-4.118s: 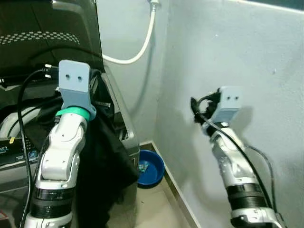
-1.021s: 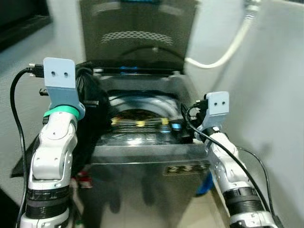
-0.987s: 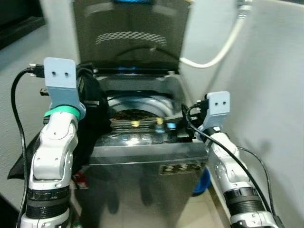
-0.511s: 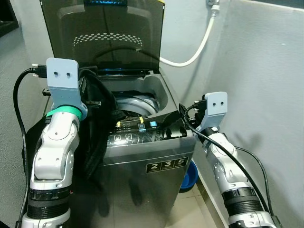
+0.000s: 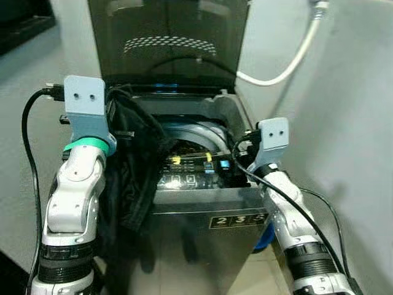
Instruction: Clothes washing
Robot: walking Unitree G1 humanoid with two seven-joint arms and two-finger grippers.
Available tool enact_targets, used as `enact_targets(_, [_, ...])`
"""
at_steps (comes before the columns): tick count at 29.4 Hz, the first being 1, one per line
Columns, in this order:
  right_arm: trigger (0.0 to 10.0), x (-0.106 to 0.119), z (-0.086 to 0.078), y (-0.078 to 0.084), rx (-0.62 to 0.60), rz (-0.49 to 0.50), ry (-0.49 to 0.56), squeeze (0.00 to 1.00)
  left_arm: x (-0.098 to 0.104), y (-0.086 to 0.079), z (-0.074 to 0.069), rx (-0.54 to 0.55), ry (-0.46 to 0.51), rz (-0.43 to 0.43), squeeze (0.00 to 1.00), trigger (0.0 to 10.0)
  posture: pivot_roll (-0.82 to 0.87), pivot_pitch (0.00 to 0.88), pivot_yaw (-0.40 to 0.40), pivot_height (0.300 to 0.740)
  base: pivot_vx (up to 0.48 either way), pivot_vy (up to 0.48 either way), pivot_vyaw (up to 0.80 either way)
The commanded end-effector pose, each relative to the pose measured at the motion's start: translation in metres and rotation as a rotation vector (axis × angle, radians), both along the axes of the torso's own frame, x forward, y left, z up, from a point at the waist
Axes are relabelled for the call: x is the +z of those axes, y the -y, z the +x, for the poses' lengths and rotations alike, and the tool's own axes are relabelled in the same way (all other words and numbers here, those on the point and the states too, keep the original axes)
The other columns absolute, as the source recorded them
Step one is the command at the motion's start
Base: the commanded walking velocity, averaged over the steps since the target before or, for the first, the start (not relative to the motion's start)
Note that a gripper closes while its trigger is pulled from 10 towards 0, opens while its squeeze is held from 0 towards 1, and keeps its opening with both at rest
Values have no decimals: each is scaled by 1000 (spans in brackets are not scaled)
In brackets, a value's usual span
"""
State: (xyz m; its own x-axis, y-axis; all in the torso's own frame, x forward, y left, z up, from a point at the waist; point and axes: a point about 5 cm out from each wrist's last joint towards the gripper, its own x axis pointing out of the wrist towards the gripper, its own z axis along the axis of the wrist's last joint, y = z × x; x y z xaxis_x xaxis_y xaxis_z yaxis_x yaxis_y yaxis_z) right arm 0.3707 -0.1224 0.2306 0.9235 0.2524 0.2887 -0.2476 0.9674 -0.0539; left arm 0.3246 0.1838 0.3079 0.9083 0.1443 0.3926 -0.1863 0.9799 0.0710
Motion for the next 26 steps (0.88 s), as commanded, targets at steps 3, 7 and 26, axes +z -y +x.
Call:
enact_targets(3, [10000,-1,0,5,-9,19,1,0,10,1,-3,4,62,12,0,10000,16,47,5,740,0,0,0])
enact_targets(7, [10000,0,0,5,-6,18,4,0,13,2,-4,-12,88,18,0,10000,16,45,5,740,228,0,0])
enact_targets(26, [10000,-1,-2,2,1,-4,14,0,12,2,-6,-16,95,9,0,10000,17,31,6,740,409,0,126])
